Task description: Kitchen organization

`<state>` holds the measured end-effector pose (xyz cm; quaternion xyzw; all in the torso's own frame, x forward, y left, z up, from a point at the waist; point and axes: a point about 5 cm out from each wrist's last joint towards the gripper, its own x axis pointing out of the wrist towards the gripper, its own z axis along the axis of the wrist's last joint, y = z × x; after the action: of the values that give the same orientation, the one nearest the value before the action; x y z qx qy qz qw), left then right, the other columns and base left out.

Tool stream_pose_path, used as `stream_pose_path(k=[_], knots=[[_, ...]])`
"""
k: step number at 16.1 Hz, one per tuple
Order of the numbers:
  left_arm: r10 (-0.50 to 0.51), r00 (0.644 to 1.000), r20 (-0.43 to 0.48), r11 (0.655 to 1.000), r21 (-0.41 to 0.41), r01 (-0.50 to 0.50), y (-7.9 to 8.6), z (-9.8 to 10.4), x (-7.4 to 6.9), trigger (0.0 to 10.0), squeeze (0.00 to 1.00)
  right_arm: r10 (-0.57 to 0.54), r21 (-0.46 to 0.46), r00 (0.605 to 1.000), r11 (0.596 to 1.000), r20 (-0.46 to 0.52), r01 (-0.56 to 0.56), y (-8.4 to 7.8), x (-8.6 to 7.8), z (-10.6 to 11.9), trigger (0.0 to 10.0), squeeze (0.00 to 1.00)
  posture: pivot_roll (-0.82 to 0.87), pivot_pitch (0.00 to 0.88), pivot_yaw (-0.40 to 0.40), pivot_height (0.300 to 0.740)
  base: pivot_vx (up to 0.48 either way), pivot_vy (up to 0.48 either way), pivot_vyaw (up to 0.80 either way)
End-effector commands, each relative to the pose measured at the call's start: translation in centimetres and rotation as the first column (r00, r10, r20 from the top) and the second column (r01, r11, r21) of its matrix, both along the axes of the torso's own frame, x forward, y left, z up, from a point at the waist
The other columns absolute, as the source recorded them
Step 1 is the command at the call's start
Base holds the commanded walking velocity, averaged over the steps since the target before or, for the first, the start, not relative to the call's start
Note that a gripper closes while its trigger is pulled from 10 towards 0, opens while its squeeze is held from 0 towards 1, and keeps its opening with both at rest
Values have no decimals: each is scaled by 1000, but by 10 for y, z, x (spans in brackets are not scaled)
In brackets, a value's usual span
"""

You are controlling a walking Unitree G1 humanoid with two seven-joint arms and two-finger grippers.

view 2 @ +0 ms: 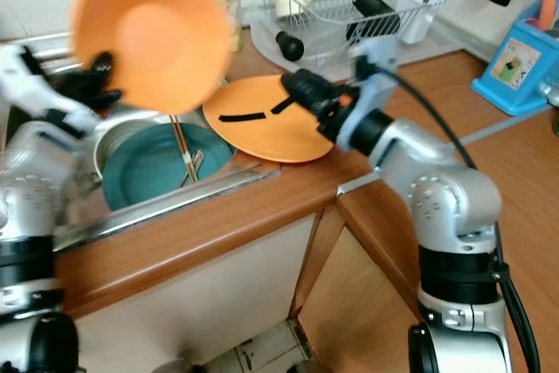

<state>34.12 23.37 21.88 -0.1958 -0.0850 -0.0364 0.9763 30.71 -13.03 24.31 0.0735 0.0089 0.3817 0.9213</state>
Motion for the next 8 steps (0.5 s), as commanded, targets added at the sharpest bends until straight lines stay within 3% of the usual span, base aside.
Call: stream_pose_path(k=[1, 4, 5, 8], knots=[[61, 998, 8, 997, 46, -62, 8, 5, 0, 0, 0, 28, -52, 999, 998, 28, -27, 5, -5, -1, 10000, 0, -198, 0, -8, 740, 0, 0, 0], [220, 968, -119, 964, 178, -197, 30, -14, 0, 0, 0, 84, -169, 996, 983, 38, -77, 14, -10, -13, 10000, 0, -193, 0, -10, 740, 0, 0, 0], [243, 958, -154, 961, 175, -216, 33, -20, 1, 0, 0, 103, -190, 994, 977, 39, -94, 16, -12, -16, 10000, 0, -193, 0, -10, 740, 0, 0, 0], [223, 930, -291, 960, 231, -158, 26, -43, 3, 0, 0, 147, -229, 989, 964, 23, -138, 17, -17, -20, 10000, 0, -198, 0, -7, 740, 0, 0, 0]])
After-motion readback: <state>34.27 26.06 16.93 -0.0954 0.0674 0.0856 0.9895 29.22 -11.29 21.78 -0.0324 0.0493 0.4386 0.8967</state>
